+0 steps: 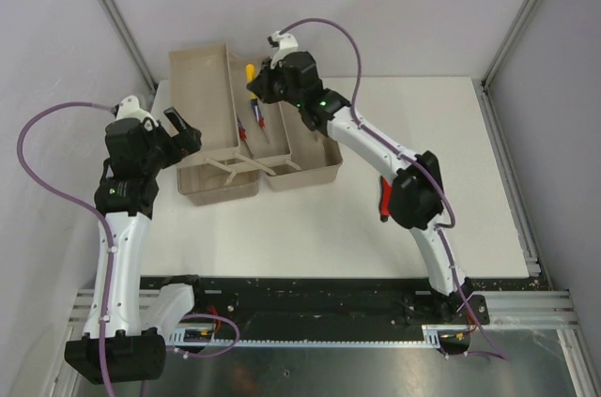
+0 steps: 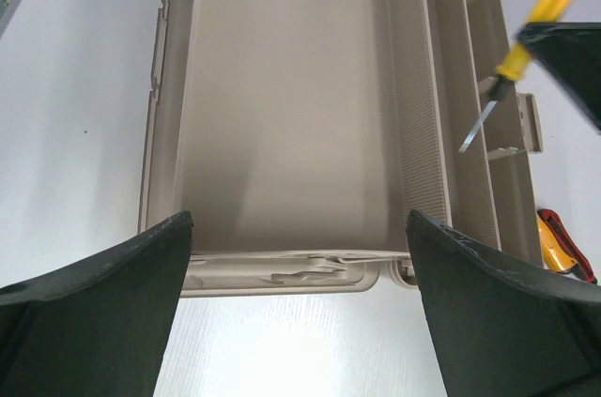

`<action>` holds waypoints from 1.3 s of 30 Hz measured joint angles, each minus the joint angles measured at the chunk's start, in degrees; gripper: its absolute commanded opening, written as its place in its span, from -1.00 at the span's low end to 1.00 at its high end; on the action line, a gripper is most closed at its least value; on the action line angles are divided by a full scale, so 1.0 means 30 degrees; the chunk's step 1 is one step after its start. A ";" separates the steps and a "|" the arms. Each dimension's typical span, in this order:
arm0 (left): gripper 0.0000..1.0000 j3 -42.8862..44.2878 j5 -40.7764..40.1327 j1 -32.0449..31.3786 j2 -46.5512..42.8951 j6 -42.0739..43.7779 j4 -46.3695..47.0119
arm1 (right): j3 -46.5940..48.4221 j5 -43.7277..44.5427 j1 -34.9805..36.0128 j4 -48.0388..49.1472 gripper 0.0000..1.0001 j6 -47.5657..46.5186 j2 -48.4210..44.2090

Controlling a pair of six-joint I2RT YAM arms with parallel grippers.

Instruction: Pack the tool kit

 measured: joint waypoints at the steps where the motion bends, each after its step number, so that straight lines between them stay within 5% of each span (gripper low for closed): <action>1: 0.99 0.0000 0.0066 -0.0007 -0.0058 -0.0022 0.0000 | 0.0663 0.0087 0.0124 -0.0284 -1.00 -0.0328 0.0554; 15: 0.99 0.0000 0.0641 -0.0015 -0.0197 -0.0328 0.0000 | 0.2033 0.2550 0.0590 -0.2958 -0.88 -0.3177 0.3198; 27: 0.99 0.0000 0.0656 -0.0015 -0.0197 -0.0328 0.0000 | 0.2586 0.3592 0.0699 -0.4422 -0.16 -0.3883 0.3461; 39: 0.99 0.0029 0.2601 -0.0073 -0.0189 -0.0277 0.0007 | 0.2608 0.3563 0.0678 -0.5282 0.14 -0.3534 0.3366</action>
